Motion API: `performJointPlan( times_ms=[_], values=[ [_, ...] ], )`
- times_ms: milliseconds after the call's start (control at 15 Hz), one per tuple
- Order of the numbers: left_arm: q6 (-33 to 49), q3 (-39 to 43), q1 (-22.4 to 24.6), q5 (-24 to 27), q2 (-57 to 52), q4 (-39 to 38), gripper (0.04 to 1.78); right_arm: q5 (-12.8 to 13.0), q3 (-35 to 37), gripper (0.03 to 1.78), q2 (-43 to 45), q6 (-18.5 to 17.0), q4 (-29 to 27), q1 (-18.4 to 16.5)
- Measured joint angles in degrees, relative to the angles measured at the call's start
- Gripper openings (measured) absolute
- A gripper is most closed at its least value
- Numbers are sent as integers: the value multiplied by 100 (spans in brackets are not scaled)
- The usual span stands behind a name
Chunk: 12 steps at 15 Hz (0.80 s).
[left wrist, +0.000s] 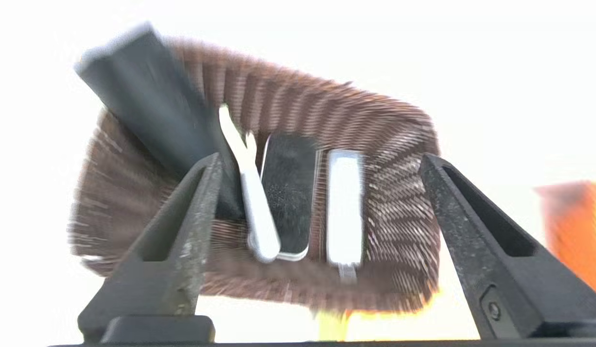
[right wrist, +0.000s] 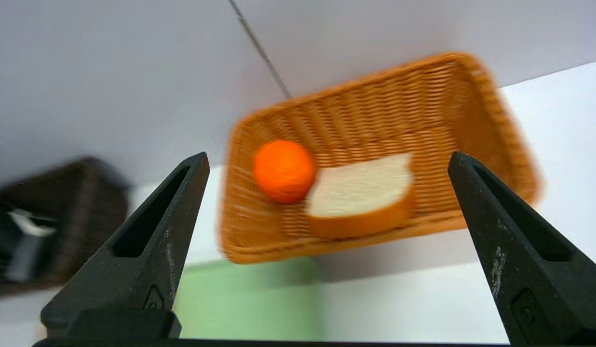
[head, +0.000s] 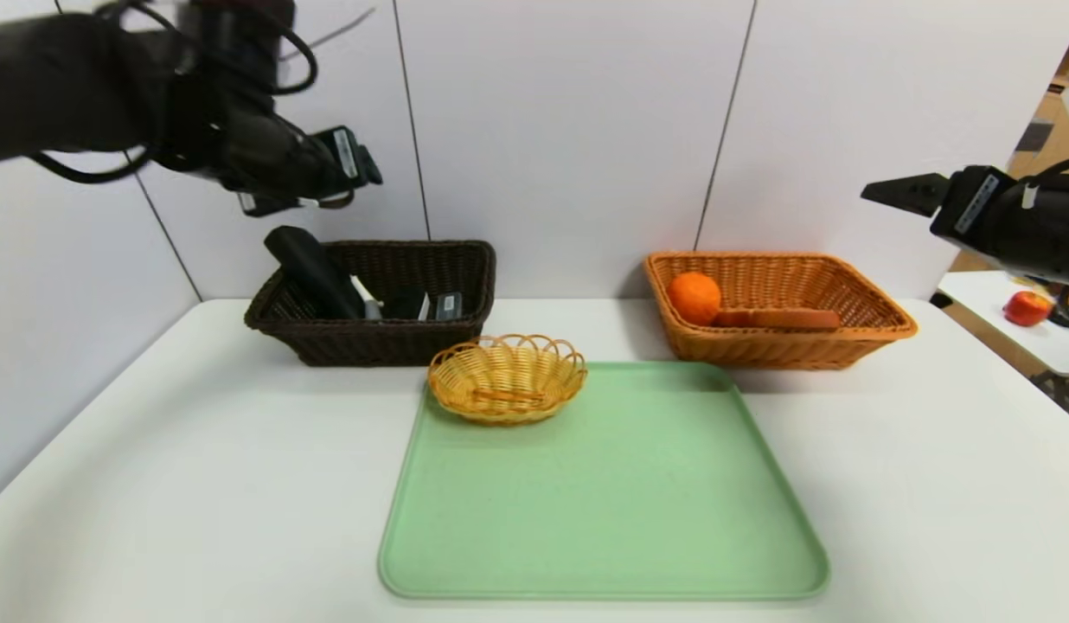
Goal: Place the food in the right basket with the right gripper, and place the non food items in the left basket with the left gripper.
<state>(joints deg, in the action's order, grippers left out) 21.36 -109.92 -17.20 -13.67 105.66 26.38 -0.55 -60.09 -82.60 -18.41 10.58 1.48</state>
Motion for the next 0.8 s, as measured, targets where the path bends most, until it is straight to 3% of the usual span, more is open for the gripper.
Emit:
performJointPlan(
  times_ms=[67,200,400,600,800],
  values=[
    [-466,236,-2,146,-433,2,149,-41,-2,171,68,553,-256,-221],
    [-1546,1009,-5,226,-1415,-1,154,-77,-5,171,344,1207,-964,-443],
    [-2656,2338,37,-488,-2861,-12,159,-83,386,171,1039,1281,-1601,-605],
    [-2736,3644,762,-1156,-4235,-98,163,-82,1175,171,2007,1279,-1631,-712],
    [-2628,5281,1180,-1276,-5645,-497,165,-55,2018,171,3161,1265,-1565,-742]
  ],
)
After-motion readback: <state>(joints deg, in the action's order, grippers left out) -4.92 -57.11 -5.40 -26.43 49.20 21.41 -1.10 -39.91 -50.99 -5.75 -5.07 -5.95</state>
